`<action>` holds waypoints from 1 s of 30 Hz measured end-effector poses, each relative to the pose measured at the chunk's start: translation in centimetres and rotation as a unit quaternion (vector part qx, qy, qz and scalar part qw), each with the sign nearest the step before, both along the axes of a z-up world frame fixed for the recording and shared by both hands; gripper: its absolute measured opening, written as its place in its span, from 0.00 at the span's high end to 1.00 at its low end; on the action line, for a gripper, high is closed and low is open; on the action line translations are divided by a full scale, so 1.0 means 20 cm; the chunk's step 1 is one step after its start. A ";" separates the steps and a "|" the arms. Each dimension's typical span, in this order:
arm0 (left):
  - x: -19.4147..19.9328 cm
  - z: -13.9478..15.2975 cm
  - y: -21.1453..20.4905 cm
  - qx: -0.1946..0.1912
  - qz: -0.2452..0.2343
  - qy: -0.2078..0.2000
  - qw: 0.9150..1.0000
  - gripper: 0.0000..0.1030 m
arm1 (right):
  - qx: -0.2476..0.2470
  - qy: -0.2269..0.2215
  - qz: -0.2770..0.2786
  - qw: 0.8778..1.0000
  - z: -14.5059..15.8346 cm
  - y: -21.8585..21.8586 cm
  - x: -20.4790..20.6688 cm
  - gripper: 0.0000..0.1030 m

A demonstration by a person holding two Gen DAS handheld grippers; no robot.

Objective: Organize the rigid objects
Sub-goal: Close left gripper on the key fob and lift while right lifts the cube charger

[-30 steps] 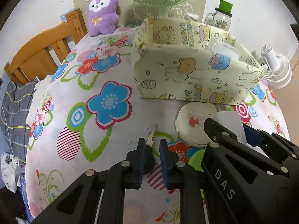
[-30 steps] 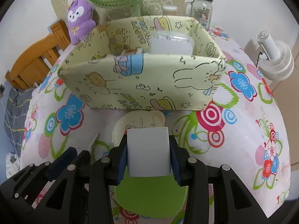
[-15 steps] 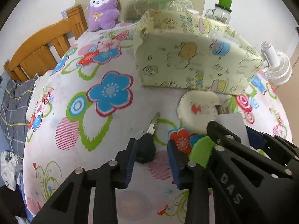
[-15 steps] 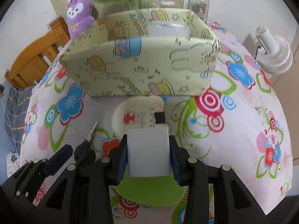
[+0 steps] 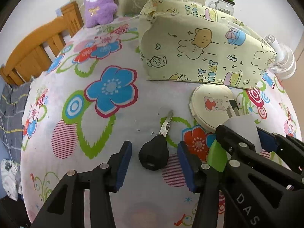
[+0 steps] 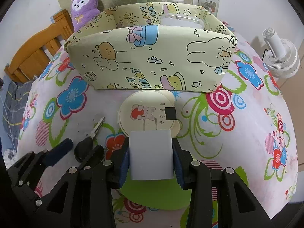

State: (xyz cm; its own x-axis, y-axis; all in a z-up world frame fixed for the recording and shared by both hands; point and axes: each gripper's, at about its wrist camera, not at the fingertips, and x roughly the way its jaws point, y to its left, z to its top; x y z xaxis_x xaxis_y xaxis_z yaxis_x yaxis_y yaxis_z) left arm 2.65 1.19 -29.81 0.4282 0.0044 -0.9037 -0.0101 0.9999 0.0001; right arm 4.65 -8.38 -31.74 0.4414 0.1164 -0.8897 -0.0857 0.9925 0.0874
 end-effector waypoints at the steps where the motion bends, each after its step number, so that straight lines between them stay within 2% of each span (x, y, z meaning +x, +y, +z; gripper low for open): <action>1: 0.00 0.00 0.00 -0.004 0.002 0.002 1.000 0.54 | 0.005 0.004 -0.003 1.000 0.00 0.00 0.00 0.57; 3: -0.01 0.01 0.00 -0.014 0.006 0.002 1.000 0.69 | 0.003 0.005 -0.006 1.000 0.00 0.00 0.01 0.57; 9: -0.03 0.01 -0.01 -0.032 0.011 0.007 0.999 0.69 | 0.005 0.006 -0.013 1.000 -0.01 -0.02 0.00 0.57; 17: -0.07 0.11 -0.10 -0.030 -0.006 -0.016 0.999 0.69 | 0.017 -0.003 -0.031 0.999 0.06 -0.10 -0.03 0.57; 30: -0.09 0.37 -0.21 -0.010 -0.027 -0.065 0.997 0.69 | 0.026 -0.049 -0.051 0.997 0.31 -0.21 -0.07 0.57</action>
